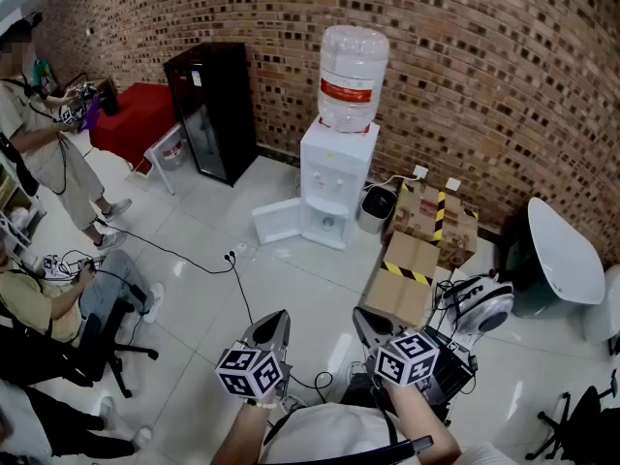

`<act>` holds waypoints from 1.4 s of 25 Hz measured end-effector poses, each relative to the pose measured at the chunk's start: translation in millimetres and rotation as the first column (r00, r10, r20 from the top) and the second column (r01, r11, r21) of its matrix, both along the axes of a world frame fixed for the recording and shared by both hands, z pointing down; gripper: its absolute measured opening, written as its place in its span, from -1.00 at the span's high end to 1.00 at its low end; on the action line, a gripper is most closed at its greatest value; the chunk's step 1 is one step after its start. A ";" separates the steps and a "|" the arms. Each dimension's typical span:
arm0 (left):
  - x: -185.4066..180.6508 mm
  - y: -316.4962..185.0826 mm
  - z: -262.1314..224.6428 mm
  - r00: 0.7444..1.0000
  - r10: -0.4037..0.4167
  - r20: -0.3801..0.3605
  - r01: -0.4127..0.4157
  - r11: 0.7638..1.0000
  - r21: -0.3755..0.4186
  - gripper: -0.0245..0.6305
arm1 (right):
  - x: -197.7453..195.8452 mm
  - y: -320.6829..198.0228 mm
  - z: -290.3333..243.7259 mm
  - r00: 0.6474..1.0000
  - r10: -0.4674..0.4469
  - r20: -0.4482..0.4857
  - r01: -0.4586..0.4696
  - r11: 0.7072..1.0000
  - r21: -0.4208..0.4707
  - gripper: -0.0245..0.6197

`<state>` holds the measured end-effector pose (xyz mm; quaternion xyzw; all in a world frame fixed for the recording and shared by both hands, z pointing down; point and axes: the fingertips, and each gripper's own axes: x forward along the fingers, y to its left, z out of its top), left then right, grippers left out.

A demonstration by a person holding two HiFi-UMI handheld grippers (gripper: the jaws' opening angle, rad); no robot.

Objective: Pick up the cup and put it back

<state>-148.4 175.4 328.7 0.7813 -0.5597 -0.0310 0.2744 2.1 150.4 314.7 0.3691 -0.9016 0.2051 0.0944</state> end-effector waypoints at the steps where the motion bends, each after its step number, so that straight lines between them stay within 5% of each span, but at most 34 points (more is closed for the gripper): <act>1: -0.3 0.4 0.9 1.000 0.005 0.001 -0.005 1.000 -0.002 0.93 | -0.5 1.6 0.9 1.000 0.004 -0.002 -0.004 1.000 -0.002 0.89; 12: 10.3 -16.9 17.2 0.998 0.062 0.015 -0.062 0.998 -0.031 0.93 | 10.2 -10.6 13.5 0.998 0.035 -0.044 -0.036 0.999 -0.010 0.89; 27: 62.0 -135.6 61.8 0.984 0.089 0.154 -0.070 0.990 -0.120 0.93 | 51.8 -139.4 49.0 0.999 -0.020 -0.026 0.019 0.999 -0.043 0.89; 35: 77.0 -206.1 103.7 0.982 0.094 0.164 -0.069 0.986 -0.153 0.93 | 62.5 -205.5 98.6 0.998 -0.028 -0.055 0.023 0.995 -0.093 0.89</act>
